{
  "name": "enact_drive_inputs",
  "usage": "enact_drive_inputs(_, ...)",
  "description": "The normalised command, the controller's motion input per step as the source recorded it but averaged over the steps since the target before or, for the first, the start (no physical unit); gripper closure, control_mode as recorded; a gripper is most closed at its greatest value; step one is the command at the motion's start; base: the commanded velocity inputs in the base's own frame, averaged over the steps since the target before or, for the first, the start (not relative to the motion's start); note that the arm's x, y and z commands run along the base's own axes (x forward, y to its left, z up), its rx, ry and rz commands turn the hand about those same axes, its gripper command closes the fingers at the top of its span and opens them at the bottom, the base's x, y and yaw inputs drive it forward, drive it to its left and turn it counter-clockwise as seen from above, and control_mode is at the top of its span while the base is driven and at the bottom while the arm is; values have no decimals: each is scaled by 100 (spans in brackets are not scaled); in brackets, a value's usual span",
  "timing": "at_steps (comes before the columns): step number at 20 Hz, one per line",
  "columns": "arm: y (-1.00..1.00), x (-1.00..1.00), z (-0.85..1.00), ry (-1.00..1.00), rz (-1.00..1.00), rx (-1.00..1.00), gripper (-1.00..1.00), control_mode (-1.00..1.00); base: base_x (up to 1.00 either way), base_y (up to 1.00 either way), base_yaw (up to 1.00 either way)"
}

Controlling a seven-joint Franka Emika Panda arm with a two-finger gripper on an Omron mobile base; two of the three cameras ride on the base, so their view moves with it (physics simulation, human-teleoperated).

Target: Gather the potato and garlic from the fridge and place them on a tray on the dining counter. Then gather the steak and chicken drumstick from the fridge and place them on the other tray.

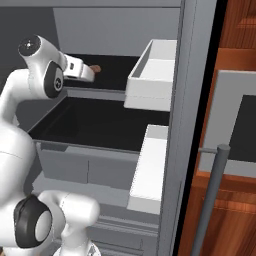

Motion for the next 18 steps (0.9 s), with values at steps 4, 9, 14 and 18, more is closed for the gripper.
enact_drive_inputs(4, 7, 46, 11, 21, -1, 2, -100, -100, 0, 0, 0)
enact_drive_inputs(9, 11, 50, 1, 2, -5, 0, -100, -100, 0, 0, 0)
enact_drive_inputs(14, 2, 48, 0, 2, -5, 0, -100, -100, 0, 0, 0)
enact_drive_inputs(18, -9, 29, -2, 7, 0, 0, -100, -100, 0, 0, 0)
